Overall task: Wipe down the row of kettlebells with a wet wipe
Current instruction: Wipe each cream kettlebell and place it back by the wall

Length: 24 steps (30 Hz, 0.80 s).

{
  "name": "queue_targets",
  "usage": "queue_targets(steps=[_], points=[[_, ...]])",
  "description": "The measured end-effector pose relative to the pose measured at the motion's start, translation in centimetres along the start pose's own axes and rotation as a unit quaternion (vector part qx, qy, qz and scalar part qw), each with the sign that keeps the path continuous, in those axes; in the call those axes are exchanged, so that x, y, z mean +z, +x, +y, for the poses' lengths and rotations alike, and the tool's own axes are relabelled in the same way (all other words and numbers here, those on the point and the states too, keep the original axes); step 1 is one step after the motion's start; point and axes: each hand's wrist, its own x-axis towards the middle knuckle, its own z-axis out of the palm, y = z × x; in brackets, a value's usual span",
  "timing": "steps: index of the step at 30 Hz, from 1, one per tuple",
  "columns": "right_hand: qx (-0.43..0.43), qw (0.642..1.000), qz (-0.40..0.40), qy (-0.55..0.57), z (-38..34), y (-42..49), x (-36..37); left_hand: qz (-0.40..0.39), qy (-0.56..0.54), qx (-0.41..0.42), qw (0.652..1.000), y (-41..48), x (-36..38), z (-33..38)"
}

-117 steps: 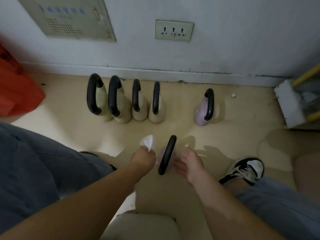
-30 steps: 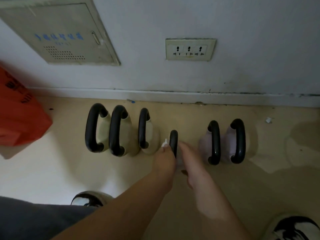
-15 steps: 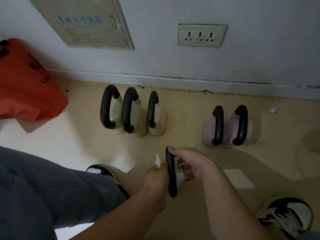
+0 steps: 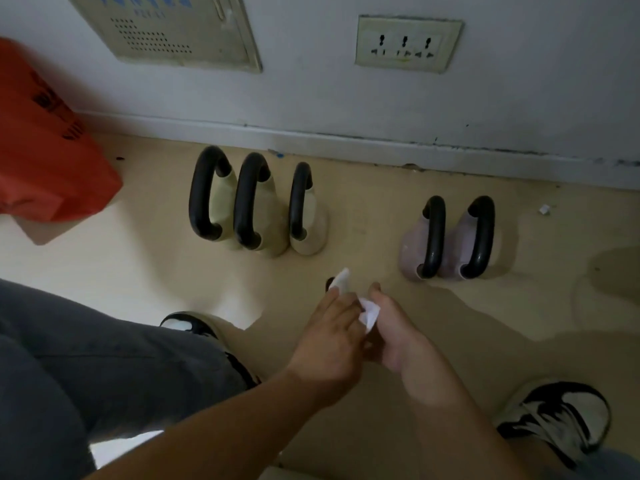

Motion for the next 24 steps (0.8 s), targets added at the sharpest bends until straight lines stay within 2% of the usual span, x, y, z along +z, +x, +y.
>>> queue_targets(steps=[1,3,6,8,9,10,12,13,15,16,17,19,20,22,23,24], points=[[0.012,1.000,-0.008,0.012,0.1,0.3,-0.2,0.018,-0.004,0.009,1.000,-0.6,0.3,-0.1],[0.021,1.000,0.000,0.006,0.1,0.6,-0.5,-0.003,0.007,-0.025,1.000,0.0,-0.1,-0.6],[0.010,0.999,0.029,-0.030,0.0,0.7,-0.2,-0.036,-0.046,-0.196,0.979,4.4,-2.0,-1.6],[0.014,0.999,0.019,-0.040,0.0,0.5,-0.1,-0.054,-0.159,-0.310,0.936,6.8,-2.4,-2.7],[0.014,0.999,0.015,-0.037,-0.1,0.5,-0.1,-0.034,-0.178,-0.329,0.927,7.0,-2.4,-2.7],[0.014,0.999,0.016,-0.036,-0.2,0.3,0.0,-0.038,-0.166,-0.321,0.932,6.7,-2.3,-2.5],[0.019,0.999,0.033,-0.032,-0.2,0.5,0.0,-0.018,-0.160,-0.256,0.953,3.6,-2.0,-1.1],[0.025,0.999,0.032,-0.023,-0.2,0.7,0.0,0.016,-0.152,-0.198,0.968,1.4,-1.5,-0.5],[0.037,0.999,0.016,0.003,-0.3,1.2,-0.1,0.004,-0.052,-0.039,0.998,-1.7,-1.4,-0.5],[0.039,0.999,0.006,0.007,-0.3,1.4,0.0,0.000,-0.032,0.040,0.999,-2.1,-1.7,-1.4],[0.040,0.999,0.004,0.001,-0.2,1.5,0.0,-0.009,-0.043,0.079,0.996,-1.5,-1.6,-2.7],[0.025,0.999,0.031,-0.032,-0.1,1.6,0.1,-0.040,-0.084,0.008,0.996,1.3,-2.1,-4.2],[0.012,0.998,0.042,-0.049,-0.1,1.3,0.2,-0.060,-0.126,-0.088,0.986,3.0,-2.4,-4.5],[0.000,0.997,0.043,-0.058,0.1,0.8,0.3,-0.067,-0.213,-0.254,0.941,5.6,-1.7,-4.6],[0.001,0.997,0.045,-0.058,0.2,0.8,0.2,-0.056,-0.227,-0.287,0.929,5.6,-1.2,-4.0],[0.004,0.997,0.049,-0.058,0.3,0.6,0.1,-0.029,-0.210,-0.279,0.937,4.6,-0.8,-3.3]])
